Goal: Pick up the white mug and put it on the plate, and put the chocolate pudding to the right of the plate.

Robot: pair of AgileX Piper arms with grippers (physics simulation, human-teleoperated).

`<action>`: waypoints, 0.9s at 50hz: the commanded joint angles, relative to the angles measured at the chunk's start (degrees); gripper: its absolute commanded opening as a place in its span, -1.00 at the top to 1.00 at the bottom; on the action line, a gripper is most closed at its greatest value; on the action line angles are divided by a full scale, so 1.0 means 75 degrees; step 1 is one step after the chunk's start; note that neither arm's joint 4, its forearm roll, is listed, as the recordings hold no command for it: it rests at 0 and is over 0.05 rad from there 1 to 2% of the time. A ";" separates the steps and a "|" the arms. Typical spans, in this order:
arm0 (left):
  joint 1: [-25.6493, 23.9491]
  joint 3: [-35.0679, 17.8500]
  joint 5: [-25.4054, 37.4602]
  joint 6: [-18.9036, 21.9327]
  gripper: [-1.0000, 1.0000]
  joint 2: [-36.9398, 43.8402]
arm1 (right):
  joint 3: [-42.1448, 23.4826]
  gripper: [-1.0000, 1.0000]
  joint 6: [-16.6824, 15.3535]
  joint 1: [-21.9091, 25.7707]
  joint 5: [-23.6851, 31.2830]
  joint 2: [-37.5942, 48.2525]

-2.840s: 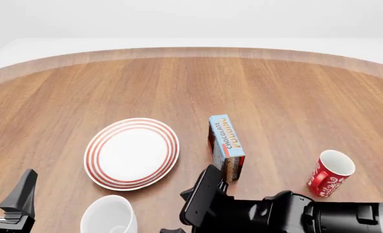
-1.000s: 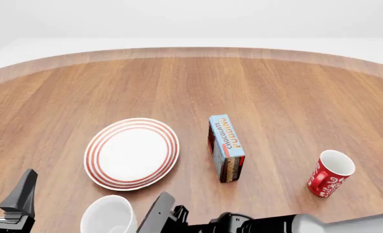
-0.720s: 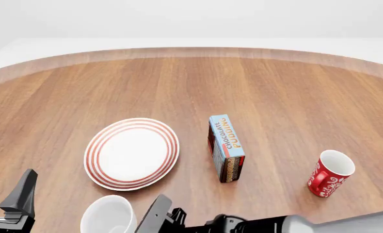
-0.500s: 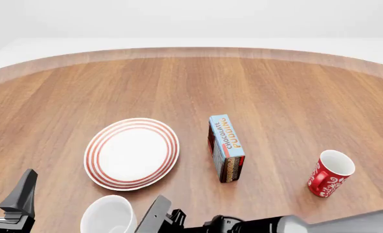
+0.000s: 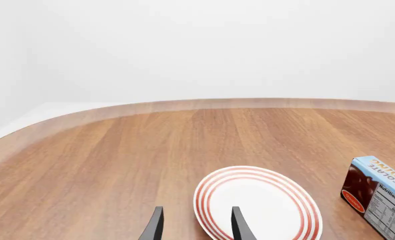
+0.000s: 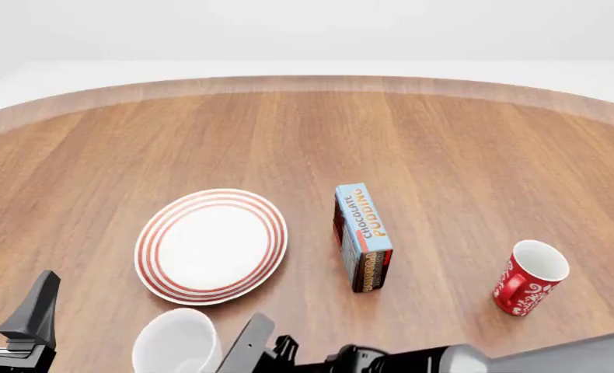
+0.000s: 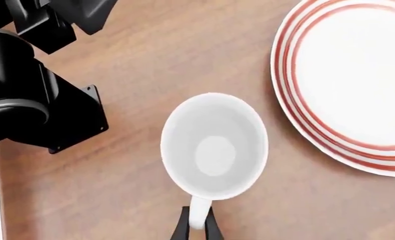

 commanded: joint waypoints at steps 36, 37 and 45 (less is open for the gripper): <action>0.0000 0.0000 0.0000 0.0000 -1.00 0.0000 | 0.0067 1.00 -0.0598 -0.0571 0.0323 -0.0936; 0.0000 0.0000 0.0000 0.0000 -1.00 0.0000 | 0.0068 1.00 -0.0610 -0.0587 0.0327 -0.0956; 0.0000 0.0000 0.0000 0.0000 -1.00 0.0000 | 0.0073 1.00 -0.0702 -0.0731 0.0343 -0.1086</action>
